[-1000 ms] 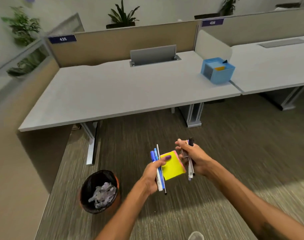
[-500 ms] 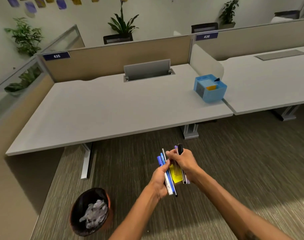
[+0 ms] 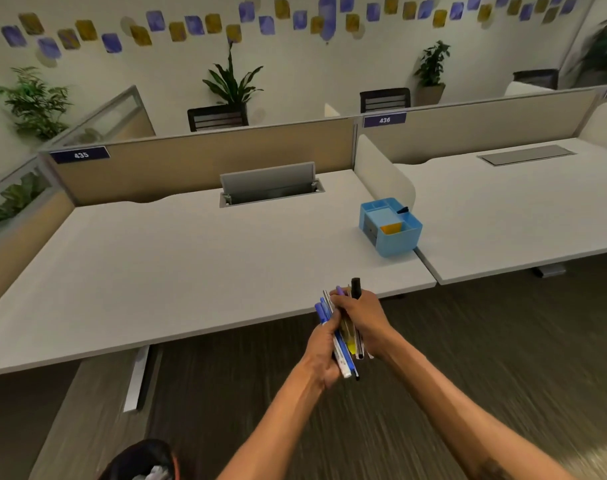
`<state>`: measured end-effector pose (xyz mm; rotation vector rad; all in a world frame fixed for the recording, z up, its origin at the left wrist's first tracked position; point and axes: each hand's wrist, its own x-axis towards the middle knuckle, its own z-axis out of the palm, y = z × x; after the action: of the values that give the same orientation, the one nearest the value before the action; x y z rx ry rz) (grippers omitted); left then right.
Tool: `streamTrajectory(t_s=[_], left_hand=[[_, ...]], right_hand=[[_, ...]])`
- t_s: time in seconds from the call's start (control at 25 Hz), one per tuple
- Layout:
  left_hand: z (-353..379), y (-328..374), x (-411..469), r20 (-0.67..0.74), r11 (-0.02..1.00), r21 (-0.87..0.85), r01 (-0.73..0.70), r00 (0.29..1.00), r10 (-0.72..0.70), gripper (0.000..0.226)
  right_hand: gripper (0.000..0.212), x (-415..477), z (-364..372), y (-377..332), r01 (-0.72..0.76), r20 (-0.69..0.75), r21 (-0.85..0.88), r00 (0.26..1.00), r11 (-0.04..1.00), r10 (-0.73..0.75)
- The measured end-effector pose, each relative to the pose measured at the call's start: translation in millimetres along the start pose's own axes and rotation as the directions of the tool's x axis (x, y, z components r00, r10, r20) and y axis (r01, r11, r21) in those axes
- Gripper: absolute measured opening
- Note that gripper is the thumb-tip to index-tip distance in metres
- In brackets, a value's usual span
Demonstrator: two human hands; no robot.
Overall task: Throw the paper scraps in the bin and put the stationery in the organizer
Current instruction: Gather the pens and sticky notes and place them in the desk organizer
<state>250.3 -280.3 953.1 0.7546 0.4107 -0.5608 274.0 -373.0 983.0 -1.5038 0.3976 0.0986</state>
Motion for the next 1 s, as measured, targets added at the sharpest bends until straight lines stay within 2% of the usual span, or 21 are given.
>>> streamTrajectory(t_s=[0.08,0.24,0.32,0.52,0.68,0.8,1.0], left_hand=[[5,6,13,-0.001,1.000,0.010,0.002,1.000,-0.002,0.040],[11,19,49,-0.020,0.998,0.056,0.029,0.999,-0.028,0.042],[16,29,73,-0.017,0.998,0.061,0.029,0.999,-0.028,0.042],[36,72,144,0.020,0.986,0.159,-0.051,0.999,0.048,0.044],[47,104,195,0.010,0.969,0.239,-0.061,0.998,0.061,0.044],[51,121,227,-0.016,0.940,0.333,-0.074,0.996,0.084,0.037],[61,132,255,-0.047,0.923,0.382,-0.040,0.997,0.063,0.037]], right_hand=[[0.019,16,-1,-6,0.013,-0.061,-0.001,0.998,1.000,-0.013],[0.023,56,-1,-3,0.026,-0.177,-0.265,0.981,0.964,-0.075],[0.022,82,-2,-8,0.015,-0.176,-0.291,0.982,0.957,-0.069],[0.007,166,-9,-40,-0.109,-0.149,-0.040,0.984,0.993,0.102],[0.006,221,-8,-67,-0.242,-0.075,0.054,0.966,0.969,0.246],[0.009,248,-10,-80,-0.331,-0.002,0.256,0.939,0.908,0.343],[0.016,268,-21,-93,-0.404,0.009,0.274,0.908,0.873,0.418]])
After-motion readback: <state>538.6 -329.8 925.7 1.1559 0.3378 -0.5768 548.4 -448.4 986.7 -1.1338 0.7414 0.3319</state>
